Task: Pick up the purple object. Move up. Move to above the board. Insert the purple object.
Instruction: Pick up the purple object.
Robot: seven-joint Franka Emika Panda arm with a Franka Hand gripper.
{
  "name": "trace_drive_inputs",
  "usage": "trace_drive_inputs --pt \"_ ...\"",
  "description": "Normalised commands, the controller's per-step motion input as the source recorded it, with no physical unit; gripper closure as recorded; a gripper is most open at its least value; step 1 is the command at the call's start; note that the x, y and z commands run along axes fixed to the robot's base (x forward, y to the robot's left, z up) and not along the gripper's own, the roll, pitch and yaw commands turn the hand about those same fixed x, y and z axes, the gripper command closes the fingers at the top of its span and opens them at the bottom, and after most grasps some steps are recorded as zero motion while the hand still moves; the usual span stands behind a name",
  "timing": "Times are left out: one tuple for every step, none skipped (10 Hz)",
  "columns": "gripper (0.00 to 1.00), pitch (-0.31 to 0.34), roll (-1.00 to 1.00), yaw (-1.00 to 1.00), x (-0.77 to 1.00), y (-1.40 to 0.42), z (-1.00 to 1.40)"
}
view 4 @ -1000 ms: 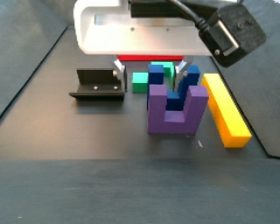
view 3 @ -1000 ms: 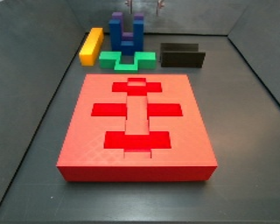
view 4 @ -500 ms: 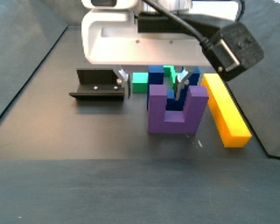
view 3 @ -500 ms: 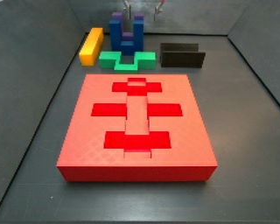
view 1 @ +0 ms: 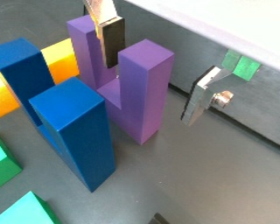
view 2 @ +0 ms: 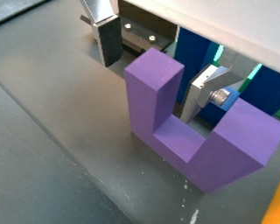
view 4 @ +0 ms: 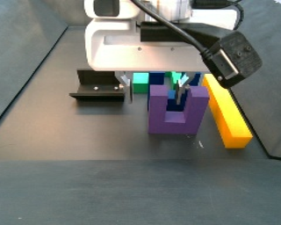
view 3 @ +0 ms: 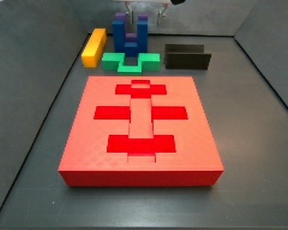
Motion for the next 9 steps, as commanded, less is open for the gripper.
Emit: trace_drive_inputs --pt "0.0 0.0 0.0 0.0 0.0 0.0 0.0" --pt "1.0 0.0 0.0 0.0 0.0 0.0 0.0" --pt "1.0 0.0 0.0 0.0 0.0 0.0 0.0" --pt "1.0 0.0 0.0 0.0 0.0 0.0 0.0" --pt "1.0 0.0 0.0 0.0 0.0 0.0 0.0" --pt "1.0 0.0 0.0 0.0 0.0 0.0 0.0" --pt "1.0 0.0 0.0 0.0 0.0 0.0 0.0" --pt "1.0 0.0 0.0 0.0 0.0 0.0 0.0" --pt "1.0 0.0 0.0 0.0 0.0 0.0 0.0"
